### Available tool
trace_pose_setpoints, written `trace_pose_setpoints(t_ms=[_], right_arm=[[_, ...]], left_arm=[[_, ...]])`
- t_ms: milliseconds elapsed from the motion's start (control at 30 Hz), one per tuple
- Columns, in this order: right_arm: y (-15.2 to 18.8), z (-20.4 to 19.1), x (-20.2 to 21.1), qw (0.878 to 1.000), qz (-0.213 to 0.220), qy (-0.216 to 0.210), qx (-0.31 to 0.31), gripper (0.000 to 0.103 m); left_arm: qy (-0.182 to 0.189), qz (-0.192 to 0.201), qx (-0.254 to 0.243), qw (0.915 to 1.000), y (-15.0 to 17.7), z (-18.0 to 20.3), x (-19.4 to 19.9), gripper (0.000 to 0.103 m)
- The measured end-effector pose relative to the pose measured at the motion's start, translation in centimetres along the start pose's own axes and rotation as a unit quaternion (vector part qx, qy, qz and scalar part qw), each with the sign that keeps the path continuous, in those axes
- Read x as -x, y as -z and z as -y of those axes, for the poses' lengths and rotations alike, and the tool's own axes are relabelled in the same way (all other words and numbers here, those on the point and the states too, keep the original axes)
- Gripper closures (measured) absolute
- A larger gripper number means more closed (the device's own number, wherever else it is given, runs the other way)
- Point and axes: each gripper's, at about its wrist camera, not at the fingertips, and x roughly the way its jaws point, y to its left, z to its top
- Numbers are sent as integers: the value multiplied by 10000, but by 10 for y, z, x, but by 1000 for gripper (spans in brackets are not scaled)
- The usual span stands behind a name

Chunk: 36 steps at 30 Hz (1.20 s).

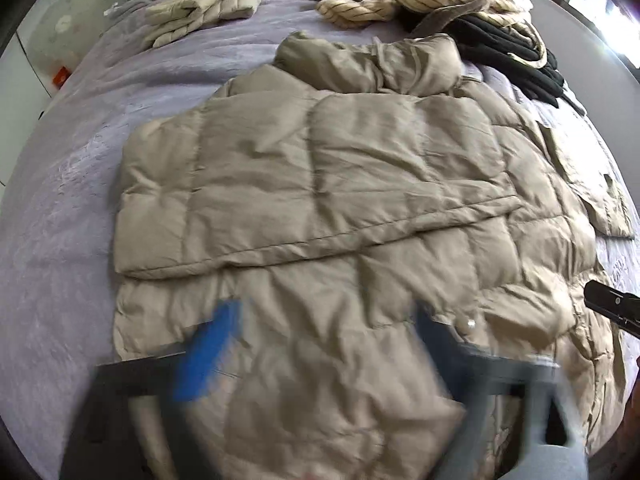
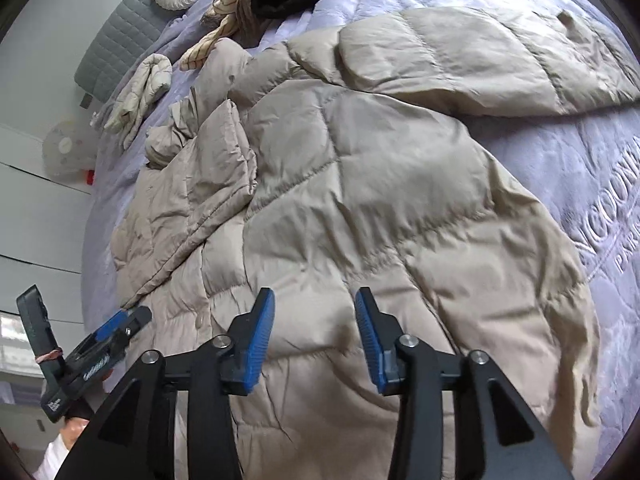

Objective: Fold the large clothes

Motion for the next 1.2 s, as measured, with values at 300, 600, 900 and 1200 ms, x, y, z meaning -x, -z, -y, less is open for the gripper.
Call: trace_pose_setpoints(t_ms=[300,600,900,1200], right_arm=[[-5,45,32,9993,235,-218,-206,27],[-33,127,70,9916,736,-510,-929,0],[-72,207,82,9839,818,-333,-1552,0],[-114,293,73,9454,1096,-1185,-2830,0]], left_arm=[[-191,60,-277,9994,1,58,5,0],[-312,-186,-528,9979,-10,119,-12,0],[-75,-325,-446,9984,-18,181,-15,0],[-55,-406,-508,9979,-28,220,-23,0]])
